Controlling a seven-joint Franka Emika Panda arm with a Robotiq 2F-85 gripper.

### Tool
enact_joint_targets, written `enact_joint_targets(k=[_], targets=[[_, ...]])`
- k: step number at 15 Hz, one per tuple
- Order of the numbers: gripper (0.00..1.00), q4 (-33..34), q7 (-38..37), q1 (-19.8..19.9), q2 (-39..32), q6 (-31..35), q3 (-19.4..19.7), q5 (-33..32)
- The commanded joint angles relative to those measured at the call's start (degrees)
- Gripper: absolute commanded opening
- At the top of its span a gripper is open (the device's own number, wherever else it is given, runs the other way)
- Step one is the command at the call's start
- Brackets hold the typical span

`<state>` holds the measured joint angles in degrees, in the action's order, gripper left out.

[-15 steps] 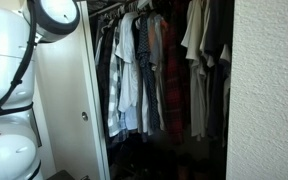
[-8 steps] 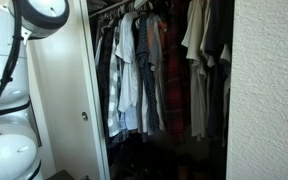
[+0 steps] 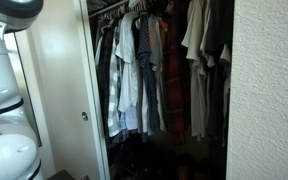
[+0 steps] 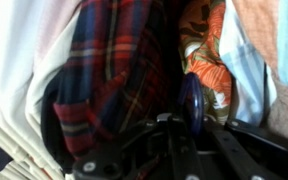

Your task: Take the clothes hanger and place it to the left on the rail

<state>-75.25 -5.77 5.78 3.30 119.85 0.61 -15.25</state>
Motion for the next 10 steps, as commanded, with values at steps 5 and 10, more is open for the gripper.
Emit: enact_joint_targets(k=[5,10], targets=[[0.03,-16.98,-5.25,-0.34,13.03,3.34,-1.43,-5.28],[0.02,-24.64,-9.88,0.44,19.9,2.59,-3.8,-10.2]])
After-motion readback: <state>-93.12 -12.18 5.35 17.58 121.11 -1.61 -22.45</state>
